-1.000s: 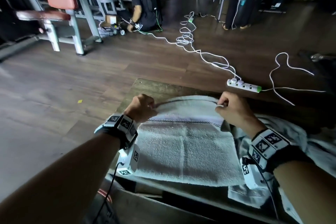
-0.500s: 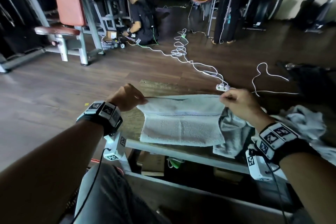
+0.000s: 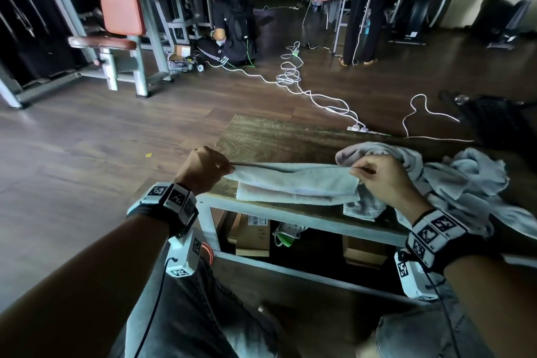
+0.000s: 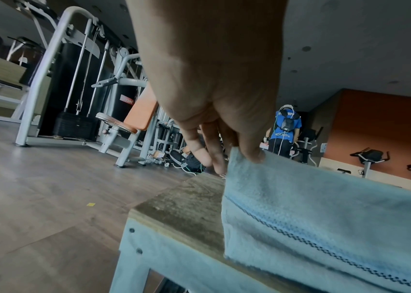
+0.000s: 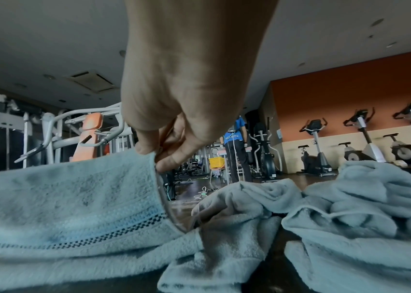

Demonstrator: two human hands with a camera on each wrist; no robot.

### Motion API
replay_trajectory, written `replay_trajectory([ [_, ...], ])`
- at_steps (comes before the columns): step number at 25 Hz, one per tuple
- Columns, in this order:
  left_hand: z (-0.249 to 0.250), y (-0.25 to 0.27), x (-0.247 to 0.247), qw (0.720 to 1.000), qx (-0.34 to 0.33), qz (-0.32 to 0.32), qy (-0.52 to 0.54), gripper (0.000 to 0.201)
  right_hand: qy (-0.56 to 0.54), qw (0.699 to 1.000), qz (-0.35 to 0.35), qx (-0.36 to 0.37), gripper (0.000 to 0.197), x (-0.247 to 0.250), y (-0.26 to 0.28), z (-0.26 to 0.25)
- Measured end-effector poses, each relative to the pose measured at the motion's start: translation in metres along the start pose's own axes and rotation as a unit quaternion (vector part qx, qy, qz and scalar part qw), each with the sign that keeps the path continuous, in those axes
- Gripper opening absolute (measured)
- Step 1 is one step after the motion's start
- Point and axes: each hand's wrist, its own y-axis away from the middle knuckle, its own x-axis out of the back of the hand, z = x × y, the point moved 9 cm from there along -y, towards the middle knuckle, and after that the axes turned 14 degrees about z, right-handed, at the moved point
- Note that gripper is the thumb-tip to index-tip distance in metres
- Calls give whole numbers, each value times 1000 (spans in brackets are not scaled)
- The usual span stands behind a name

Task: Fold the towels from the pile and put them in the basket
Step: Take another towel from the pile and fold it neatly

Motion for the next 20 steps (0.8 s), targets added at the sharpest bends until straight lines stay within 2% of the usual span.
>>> replay_trajectory([
  [5, 3, 12, -14, 999, 19, 22, -20, 13, 25, 1000, -2, -4, 3, -18, 4, 11],
  [10, 10, -8, -25, 1000, -4, 19, -16, 9, 14, 1000, 21, -14, 5, -5, -15, 30],
  [20, 4, -26, -51, 998, -56, -14, -20, 8, 5, 998, 21, -64, 6, -21, -20, 62],
])
